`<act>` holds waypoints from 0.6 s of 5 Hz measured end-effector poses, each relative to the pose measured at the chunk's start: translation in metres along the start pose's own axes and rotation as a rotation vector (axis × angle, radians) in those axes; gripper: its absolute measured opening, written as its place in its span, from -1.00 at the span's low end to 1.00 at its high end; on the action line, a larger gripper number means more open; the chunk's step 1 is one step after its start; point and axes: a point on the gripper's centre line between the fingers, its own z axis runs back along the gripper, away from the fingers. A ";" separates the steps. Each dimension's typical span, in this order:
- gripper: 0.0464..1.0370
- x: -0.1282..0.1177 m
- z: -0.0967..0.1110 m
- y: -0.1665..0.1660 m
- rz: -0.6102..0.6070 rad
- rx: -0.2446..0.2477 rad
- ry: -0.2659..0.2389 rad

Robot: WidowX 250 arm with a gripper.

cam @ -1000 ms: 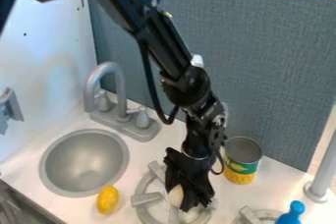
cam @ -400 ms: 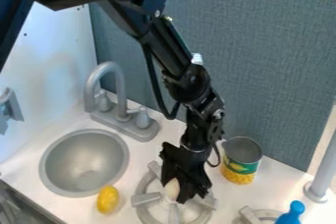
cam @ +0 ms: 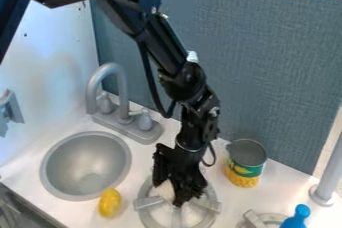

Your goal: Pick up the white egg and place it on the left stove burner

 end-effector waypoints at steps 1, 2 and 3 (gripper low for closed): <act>0.94 -0.011 0.005 -0.007 -0.041 -0.058 -0.027; 0.93 -0.016 0.028 -0.015 -0.092 -0.117 -0.106; 0.93 -0.022 0.045 -0.030 -0.146 -0.136 -0.145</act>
